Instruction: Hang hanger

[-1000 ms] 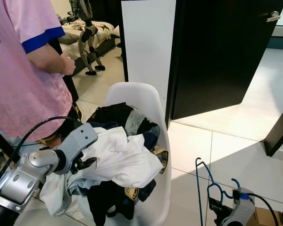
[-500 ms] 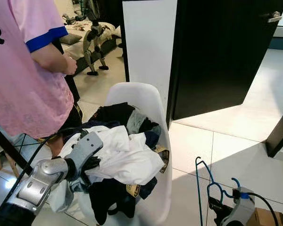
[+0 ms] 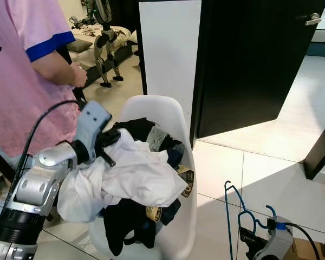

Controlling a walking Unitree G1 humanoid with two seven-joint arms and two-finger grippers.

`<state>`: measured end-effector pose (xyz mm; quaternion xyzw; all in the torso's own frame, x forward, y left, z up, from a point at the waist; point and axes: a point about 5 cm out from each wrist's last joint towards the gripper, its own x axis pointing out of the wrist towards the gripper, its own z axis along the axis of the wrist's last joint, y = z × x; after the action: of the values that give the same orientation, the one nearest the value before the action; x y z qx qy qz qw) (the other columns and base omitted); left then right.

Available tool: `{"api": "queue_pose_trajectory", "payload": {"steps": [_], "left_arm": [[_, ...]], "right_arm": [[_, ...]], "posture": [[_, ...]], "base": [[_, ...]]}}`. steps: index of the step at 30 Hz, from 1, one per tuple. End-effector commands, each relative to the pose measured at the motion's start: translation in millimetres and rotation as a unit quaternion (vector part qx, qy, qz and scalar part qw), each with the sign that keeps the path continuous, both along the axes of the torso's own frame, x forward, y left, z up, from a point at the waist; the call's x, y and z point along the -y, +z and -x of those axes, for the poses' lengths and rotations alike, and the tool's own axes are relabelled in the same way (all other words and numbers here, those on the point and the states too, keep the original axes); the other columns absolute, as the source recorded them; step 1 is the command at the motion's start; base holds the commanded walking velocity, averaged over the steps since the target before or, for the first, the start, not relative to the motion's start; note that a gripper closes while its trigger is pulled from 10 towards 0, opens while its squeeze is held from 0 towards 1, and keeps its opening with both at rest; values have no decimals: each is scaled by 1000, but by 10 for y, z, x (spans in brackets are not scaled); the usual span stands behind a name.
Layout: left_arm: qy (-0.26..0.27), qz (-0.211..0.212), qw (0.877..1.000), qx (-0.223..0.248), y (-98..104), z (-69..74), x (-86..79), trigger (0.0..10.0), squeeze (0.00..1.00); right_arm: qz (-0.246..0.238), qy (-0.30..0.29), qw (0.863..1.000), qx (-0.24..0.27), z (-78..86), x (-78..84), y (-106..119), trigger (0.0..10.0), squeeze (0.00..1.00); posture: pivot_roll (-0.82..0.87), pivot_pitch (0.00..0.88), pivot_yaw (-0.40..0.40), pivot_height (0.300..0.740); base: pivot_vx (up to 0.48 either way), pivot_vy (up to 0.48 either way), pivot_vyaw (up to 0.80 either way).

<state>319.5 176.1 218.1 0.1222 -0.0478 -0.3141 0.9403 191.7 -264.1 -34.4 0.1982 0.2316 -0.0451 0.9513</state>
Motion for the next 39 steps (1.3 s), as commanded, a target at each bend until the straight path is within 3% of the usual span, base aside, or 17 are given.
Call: {"api": "queue_pose_trajectory", "payload": {"steps": [1, 8, 9, 12, 13, 15, 16, 17, 19, 20, 21, 23, 24, 26, 29, 36, 39], "left_arm": [[6, 18, 999, 26, 170, 0, -28, 0, 0], [5, 63, 997, 54, 398, -7, -9, 0, 0], [-2, 102, 993, 59, 495, -1, 23, 0, 0], [-2, 102, 993, 59, 495, -1, 23, 0, 0], [-43, 217, 972, 74, 782, 52, 116, 0, 0], [-43, 217, 972, 74, 782, 52, 116, 0, 0], [-71, 275, 956, 77, 905, 89, 145, 0, 0], [-71, 275, 956, 77, 905, 89, 145, 0, 0], [-121, 331, 933, 76, 1013, 170, 202, 0, 0], [-121, 331, 933, 76, 1013, 170, 202, 0, 0], [-149, 345, 924, 73, 1036, 223, 247, 0, 0], [-149, 345, 924, 73, 1036, 223, 247, 0, 0], [-187, 355, 913, 75, 1071, 302, 306, 0, 0], [-187, 355, 913, 75, 1071, 302, 306, 0, 0], [-242, 383, 889, 70, 1125, 419, 364, 0, 0], [-235, 404, 882, 58, 1128, 392, 319, 0, 0], [-214, 401, 890, 32, 1022, 343, 324, 0, 0]], "right_arm": [[-3, 2, 1000, 6, -17, -47, 3, 10000, 0], [-3, 3, 1000, 7, -24, -55, 8, 10000, 0], [-3, 2, 1000, 8, -29, -55, 11, 10000, 0], [-3, 2, 1000, 8, -29, -55, 11, 10000, 0], [-2, 3, 1000, 9, -36, -56, 17, 10000, 0], [-2, 3, 1000, 9, -36, -56, 17, 10000, 0], [-2, 2, 1000, 9, -40, -57, 19, 10000, 0], [-2, 2, 1000, 9, -40, -57, 19, 10000, 0], [-2, 1, 1000, 9, -45, -58, 21, 10000, 0], [-2, 1, 1000, 9, -45, -58, 21, 10000, 0], [-2, 1, 1000, 10, -47, -58, 22, 10000, 0], [-2, 1, 1000, 10, -47, -58, 22, 10000, 0], [-2, 0, 1000, 10, -48, -55, 22, 10000, 0], [-2, 0, 1000, 10, -48, -55, 22, 10000, 0], [-1, -1, 1000, 10, -53, -44, 26, 10000, 0], [-1, -2, 1000, 10, -56, -42, 29, 10000, 0], [0, -3, 1000, 11, -58, -40, 32, 10000, 0]], "posture": [[-22, 0, 45, 740], [-22, 0, 45, 740], [-24, 0, 45, 740], [-24, 0, 45, 740], [-22, 0, 45, 740], [-22, 0, 45, 740], [-23, 0, 47, 740], [-23, 0, 47, 740], [-25, 0, 49, 740], [-25, 0, 49, 740], [-25, 0, 49, 740], [-25, 0, 49, 740], [-25, 0, 50, 740], [-25, 0, 50, 740], [-28, 0, 53, 740], [-29, 0, 55, 740], [-36, 0, 57, 740]], "base": [[0, 0, 0], [0, 0, 0], [0, 0, 0], [0, 0, 0], [0, 0, 0], [0, 0, 0], [0, 0, 0], [0, 0, 0], [0, 0, 0], [0, 0, 0], [0, 0, 0], [0, 0, 0], [0, 0, 0], [0, 0, 0], [0, 0, 0], [0, 0, 0], [0, 0, 0]]}}
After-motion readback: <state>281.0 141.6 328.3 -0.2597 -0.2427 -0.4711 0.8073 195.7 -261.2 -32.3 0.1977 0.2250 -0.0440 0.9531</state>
